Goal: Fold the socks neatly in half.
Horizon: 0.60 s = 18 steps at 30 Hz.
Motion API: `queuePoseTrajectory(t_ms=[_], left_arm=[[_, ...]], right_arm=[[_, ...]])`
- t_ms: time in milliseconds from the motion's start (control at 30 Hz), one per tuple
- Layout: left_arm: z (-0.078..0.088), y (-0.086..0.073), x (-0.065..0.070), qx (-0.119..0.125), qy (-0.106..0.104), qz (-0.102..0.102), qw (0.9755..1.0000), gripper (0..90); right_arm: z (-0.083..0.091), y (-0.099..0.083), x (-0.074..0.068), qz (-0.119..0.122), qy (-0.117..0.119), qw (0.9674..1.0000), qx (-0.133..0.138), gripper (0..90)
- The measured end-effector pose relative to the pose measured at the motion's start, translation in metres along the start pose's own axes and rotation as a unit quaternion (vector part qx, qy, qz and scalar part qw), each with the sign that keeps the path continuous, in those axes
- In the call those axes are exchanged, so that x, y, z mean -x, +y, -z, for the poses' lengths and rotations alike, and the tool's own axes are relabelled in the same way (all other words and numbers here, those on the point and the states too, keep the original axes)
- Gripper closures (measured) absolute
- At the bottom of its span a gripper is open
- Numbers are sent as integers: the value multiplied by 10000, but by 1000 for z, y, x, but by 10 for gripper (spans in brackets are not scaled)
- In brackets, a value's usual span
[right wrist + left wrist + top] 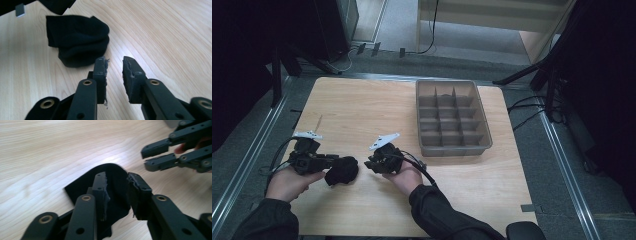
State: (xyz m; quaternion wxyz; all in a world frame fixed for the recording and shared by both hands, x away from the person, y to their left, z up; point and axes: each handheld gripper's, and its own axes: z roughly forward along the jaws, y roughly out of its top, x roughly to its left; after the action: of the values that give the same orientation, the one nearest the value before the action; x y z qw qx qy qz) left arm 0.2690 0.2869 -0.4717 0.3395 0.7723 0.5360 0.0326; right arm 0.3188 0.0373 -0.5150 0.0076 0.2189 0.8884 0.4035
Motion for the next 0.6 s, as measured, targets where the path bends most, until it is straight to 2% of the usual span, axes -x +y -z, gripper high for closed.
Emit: queuePoseTrajectory(t_ms=[100, 267, 500, 600], left_arm=[[5, -5, -8, 4, 106, 126, 9999, 734], [4, -13, -14, -46, 84, 237, 9997, 762], [-4, -19, -11, -208, 12, 177, 9996, 760], [-8, -21, -11, -290, -17, 135, 9995, 759]], right_arm=[[-2, 11, -5, 82, 41, 10000, -5, 751], [-9, 27, -12, 237, 106, 9997, 10, 761], [-22, 48, -25, 410, 192, 9990, -2, 774], [-31, 50, -26, 365, 218, 9991, -69, 783]])
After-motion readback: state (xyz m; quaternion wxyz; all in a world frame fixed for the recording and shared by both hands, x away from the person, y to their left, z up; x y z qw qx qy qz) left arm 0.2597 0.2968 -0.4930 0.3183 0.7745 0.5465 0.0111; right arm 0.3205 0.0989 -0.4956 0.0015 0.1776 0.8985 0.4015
